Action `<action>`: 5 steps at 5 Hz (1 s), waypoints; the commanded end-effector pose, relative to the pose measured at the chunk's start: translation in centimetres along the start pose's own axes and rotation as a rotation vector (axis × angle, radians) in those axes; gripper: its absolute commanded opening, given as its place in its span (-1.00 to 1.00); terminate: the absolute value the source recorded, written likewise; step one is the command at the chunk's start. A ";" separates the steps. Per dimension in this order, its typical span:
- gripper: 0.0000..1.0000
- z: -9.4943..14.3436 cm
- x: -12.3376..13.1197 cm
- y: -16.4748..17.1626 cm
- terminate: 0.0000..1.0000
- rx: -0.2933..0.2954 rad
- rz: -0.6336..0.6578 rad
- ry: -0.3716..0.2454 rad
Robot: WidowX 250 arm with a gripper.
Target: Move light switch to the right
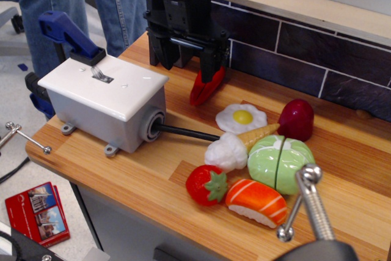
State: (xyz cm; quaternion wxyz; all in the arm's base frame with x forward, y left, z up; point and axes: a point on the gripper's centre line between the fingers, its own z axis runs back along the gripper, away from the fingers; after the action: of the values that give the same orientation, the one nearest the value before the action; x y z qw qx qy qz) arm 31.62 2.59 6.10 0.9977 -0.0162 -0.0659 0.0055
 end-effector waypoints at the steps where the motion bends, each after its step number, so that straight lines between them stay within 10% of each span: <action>1: 1.00 0.0 0.0 0.0 -1.00 0.000 0.000 0.000; 5: 1.00 5.8 -5.6 4.0 -1.00 -0.085 -0.108 0.086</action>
State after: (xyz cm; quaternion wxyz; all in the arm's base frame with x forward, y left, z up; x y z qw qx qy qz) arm 24.82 7.12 9.72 0.9972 -0.0617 -0.0006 -0.0419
